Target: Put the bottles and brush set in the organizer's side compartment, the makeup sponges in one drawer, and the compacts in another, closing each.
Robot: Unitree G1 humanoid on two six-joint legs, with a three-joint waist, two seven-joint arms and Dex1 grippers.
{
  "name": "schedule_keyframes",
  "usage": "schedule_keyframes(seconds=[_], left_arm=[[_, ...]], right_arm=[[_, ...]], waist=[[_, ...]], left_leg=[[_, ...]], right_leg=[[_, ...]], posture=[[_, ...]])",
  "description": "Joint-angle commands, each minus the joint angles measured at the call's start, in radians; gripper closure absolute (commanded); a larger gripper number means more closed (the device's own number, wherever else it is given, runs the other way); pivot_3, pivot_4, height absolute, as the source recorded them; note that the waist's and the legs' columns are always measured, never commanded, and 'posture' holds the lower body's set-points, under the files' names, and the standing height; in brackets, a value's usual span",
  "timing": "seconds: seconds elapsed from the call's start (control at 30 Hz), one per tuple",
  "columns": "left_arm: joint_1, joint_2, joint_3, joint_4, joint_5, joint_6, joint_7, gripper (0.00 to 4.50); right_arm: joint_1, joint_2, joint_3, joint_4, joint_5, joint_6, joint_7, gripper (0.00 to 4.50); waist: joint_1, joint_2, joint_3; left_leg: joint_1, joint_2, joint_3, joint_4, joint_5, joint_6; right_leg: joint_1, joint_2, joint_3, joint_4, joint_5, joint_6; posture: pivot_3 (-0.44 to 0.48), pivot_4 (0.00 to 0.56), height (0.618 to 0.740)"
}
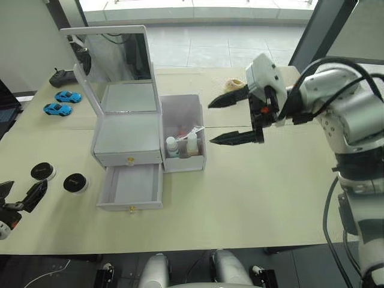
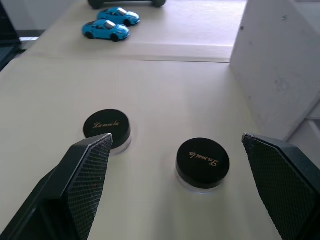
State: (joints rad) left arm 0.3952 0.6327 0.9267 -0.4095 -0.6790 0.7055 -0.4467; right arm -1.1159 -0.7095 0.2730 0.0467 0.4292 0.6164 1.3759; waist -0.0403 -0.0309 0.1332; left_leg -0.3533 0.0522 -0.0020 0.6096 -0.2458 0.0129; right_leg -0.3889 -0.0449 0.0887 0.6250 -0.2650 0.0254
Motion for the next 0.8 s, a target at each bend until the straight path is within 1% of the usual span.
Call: schedule_keyframes(seconds=[0.03,0.13,0.23,0.3,0.4,0.47,0.53,0.6,0.67,0.8], left_arm=[[0.013,-0.008,-0.022,-0.08,-0.016,0.098,0.076,0.02],[0.004,-0.023,-0.076,-0.086,-0.001,0.113,0.09,0.02],[-0.018,-0.025,-0.149,-0.069,0.019,0.156,0.123,0.02],[-0.056,-0.023,-0.163,-0.046,0.023,0.187,0.157,0.02],[-0.156,0.021,-0.192,-0.002,0.031,0.25,0.2,0.02],[-0.209,0.046,-0.223,0.017,0.031,0.286,0.203,0.02],[-0.269,0.053,-0.255,0.053,0.036,0.306,0.209,0.02],[-0.315,0.066,-0.306,0.097,0.068,0.303,0.21,0.02],[-0.355,0.076,-0.341,0.133,0.092,0.3,0.209,0.02],[-0.399,0.078,-0.374,0.171,0.116,0.312,0.205,0.02]], right_arm=[[-0.094,0.035,0.003,0.06,-0.003,-0.019,0.074,0.0],[-0.148,0.082,-0.006,0.114,-0.002,0.005,0.072,0.0],[-0.153,0.094,-0.005,0.12,-0.016,0.003,0.069,0.0],[-0.144,0.093,-0.01,0.099,-0.018,0.002,0.067,0.0],[-0.123,0.072,-0.02,0.053,-0.017,0.017,0.056,0.0],[-0.114,0.06,-0.025,0.03,-0.015,0.034,0.045,0.0],[-0.101,0.044,-0.033,-0.003,-0.006,0.059,0.033,0.0],[-0.087,0.031,-0.044,-0.032,0.002,0.082,0.018,0.0],[-0.075,0.021,-0.053,-0.056,0.005,0.102,0.004,0.0],[-0.056,-0.001,-0.067,-0.098,0.014,0.139,-0.011,0.0]], waist=[[-0.003,0.0,0.0],[-0.005,0.0,0.0],[-0.002,0.0,0.0],[-0.003,0.0,0.0],[-0.002,0.0,0.0],[-0.003,0.0,-0.001],[-0.003,-0.001,-0.001],[-0.002,-0.002,-0.002],[-0.004,-0.001,-0.002],[-0.007,-0.001,-0.002]], left_leg=[[0.0,0.0,0.0,0.0,0.0,0.0],[0.0,0.0,0.0,0.0,0.0,0.0],[0.0,0.0,-0.001,-0.001,0.0,0.0],[0.0,0.0,-0.001,0.0,0.0,-0.001],[-0.001,-0.001,-0.002,-0.001,0.0,-0.001],[-0.001,-0.001,-0.003,0.0,0.0,-0.001],[-0.001,-0.001,-0.003,0.0,0.001,-0.001],[-0.001,-0.002,-0.003,-0.001,0.001,-0.002],[-0.001,-0.002,-0.003,-0.001,0.002,-0.003],[-0.001,-0.002,-0.005,-0.002,0.002,-0.003]], right_leg=[[0.0,0.0,0.0,0.0,0.0,0.0],[0.0,0.0,0.001,0.001,0.0,-0.001],[0.0,-0.001,0.0,0.001,0.001,-0.002],[0.0,-0.001,0.0,0.001,0.001,-0.002],[0.0,-0.001,-0.001,0.001,0.001,-0.003],[0.0,-0.001,-0.002,0.001,0.001,-0.003],[0.0,-0.001,-0.001,0.001,0.001,-0.003],[0.0,-0.001,-0.001,0.001,0.001,-0.003],[0.0,-0.001,-0.001,0.001,0.001,-0.003],[-0.001,0.0,-0.001,0.001,0.001,-0.002]], posture=[[0.0,0.15,0.74],[0.0,0.15,0.74],[0.0,0.15,0.74],[0.0,0.15,0.74],[0.0,0.15,0.74],[0.0,0.15,0.74],[0.0,0.15,0.74],[0.0,0.15,0.74],[0.0,0.15,0.74],[0.0,0.15,0.74]])
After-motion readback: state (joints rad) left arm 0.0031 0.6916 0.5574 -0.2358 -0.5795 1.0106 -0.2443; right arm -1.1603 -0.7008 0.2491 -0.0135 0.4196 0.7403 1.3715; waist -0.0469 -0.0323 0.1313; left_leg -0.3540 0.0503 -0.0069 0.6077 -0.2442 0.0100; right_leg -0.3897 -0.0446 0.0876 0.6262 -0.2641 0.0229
